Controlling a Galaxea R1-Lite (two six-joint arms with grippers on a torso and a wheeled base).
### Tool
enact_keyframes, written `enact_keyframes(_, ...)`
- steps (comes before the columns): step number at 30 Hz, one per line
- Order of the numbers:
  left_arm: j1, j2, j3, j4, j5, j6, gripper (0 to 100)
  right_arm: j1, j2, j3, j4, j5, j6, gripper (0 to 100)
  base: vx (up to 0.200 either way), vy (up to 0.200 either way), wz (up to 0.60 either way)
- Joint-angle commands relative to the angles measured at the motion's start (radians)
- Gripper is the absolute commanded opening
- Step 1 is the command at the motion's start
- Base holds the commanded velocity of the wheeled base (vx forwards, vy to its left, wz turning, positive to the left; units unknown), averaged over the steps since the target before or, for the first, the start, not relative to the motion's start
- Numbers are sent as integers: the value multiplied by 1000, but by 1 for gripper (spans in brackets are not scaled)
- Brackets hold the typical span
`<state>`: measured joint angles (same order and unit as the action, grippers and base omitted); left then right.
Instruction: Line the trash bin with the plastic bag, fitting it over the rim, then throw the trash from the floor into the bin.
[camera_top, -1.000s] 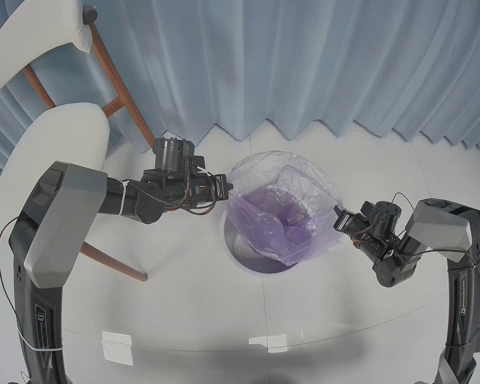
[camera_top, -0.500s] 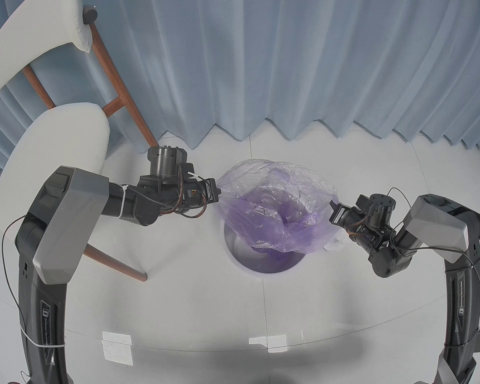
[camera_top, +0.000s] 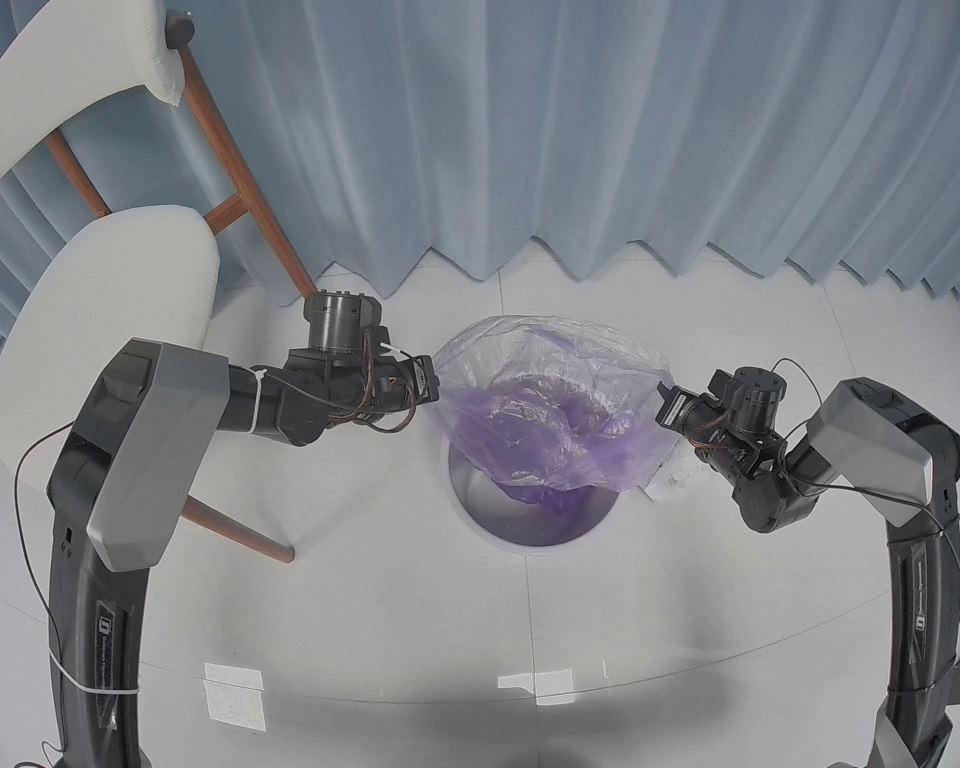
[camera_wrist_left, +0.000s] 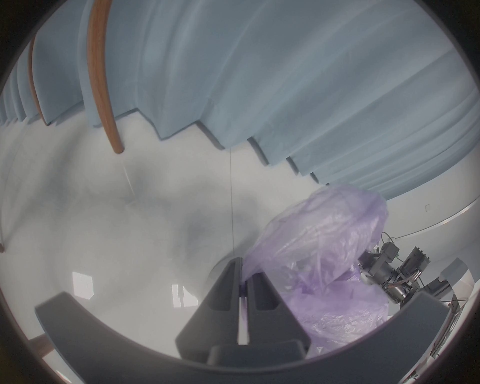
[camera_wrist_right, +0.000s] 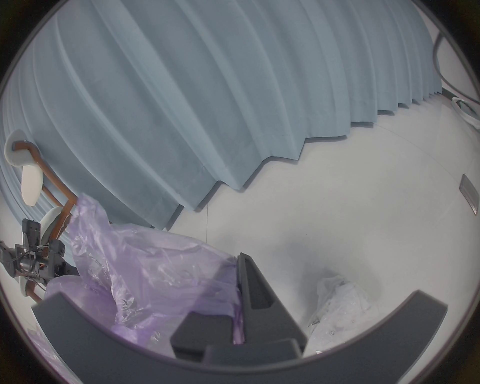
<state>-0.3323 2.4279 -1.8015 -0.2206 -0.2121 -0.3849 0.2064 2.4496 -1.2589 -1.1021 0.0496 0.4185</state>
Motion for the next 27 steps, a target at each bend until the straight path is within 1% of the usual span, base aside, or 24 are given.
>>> enact_keyframes(1, 6, 5, -18, 40, 0, 3, 0, -8, -1, -2, 5, -2, -1, 0, 0, 0, 0)
enact_keyframes(3, 4, -10, -15, 58, 0, 14, 0, -13, -4, -2, 5, -2, -3, 0, 0, 0, 0)
enact_keyframes(4, 6, -20, -13, 60, 0, 17, 100, -15, -7, 0, 1, -2, -3, 100, 0, 0, 0)
enact_keyframes(8, 1, -47, -10, 52, 0, 17, 100, -15, -66, 50, -30, -4, 6, 100, 0, 0, 0)
enact_keyframes(9, -2, -79, 2, 49, -1, 11, 100, -15, -112, 101, -41, 1, 22, 100, 0, 0, 0)
enact_keyframes(12, 4, -145, 53, 50, -12, -8, 100, -10, -175, 174, -45, 4, 62, 100, 0, 0, 0)
enact_keyframes(13, 6, -199, 97, 53, -16, -22, 100, -8, -222, 230, -47, 9, 88, 100, 0, 0, 0)
enact_keyframes(15, 7, -239, 152, 53, -21, -23, 100, -8, -276, 302, -47, 29, 108, 100, 0, 0, 0)
enact_keyframes(18, 13, -329, 274, 55, -24, -25, 100, -10, -348, 397, -44, 58, 120, 100, 0, 0, 0)
enact_keyframes(21, 9, -400, 378, 58, -39, -37, 100, -10, -386, 454, -39, 61, 120, 100, 0, 0, 0)
enact_keyframes(25, -19, -448, 530, 60, -53, -95, 100, -10, -406, 510, -42, 61, 123, 100, 0, 0, 0)
enact_keyframes(27, -40, -452, 573, 55, -53, -140, 100, -8, -400, 561, -47, 61, 134, 100, 0, 0, 0)
